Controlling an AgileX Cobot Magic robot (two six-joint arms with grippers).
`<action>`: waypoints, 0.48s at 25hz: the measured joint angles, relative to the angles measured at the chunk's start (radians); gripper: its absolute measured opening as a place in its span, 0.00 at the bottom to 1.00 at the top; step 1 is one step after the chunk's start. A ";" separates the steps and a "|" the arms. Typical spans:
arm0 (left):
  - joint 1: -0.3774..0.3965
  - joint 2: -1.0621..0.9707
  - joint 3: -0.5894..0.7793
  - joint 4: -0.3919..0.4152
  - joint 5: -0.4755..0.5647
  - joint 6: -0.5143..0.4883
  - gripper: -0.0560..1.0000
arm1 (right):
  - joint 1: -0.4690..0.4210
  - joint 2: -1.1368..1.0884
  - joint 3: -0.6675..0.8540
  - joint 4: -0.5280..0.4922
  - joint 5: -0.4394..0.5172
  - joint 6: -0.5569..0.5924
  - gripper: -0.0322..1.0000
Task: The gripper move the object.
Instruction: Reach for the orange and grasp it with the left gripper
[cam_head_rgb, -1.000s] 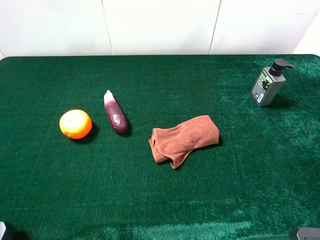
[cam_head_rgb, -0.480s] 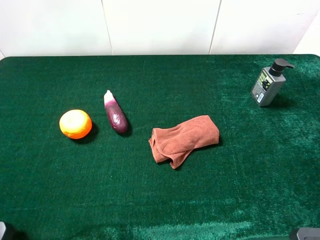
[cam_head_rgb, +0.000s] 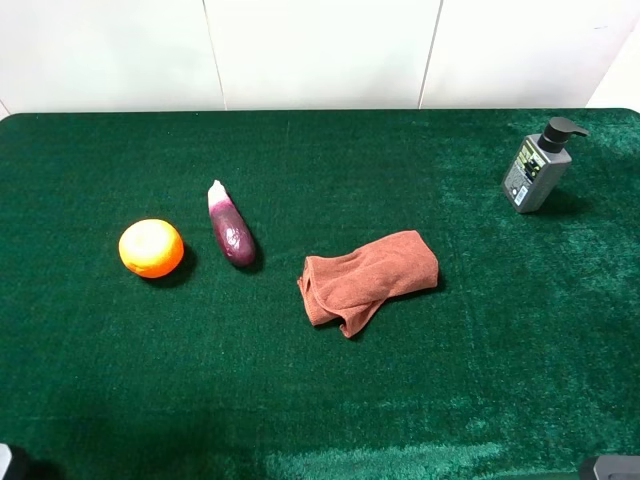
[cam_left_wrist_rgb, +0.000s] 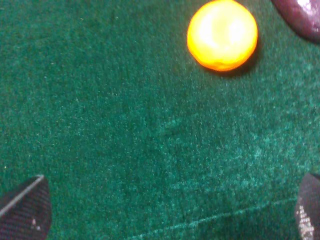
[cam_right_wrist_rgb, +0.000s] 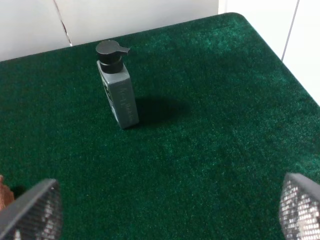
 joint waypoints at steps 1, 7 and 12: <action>0.000 0.026 -0.006 0.000 -0.006 0.008 0.99 | 0.000 0.000 0.000 0.000 0.000 0.000 0.67; -0.071 0.172 -0.019 0.006 -0.076 0.031 0.99 | 0.000 0.000 0.000 0.000 0.000 0.000 0.67; -0.131 0.310 -0.039 0.020 -0.112 0.032 0.99 | 0.000 0.000 0.000 0.000 0.000 0.000 0.67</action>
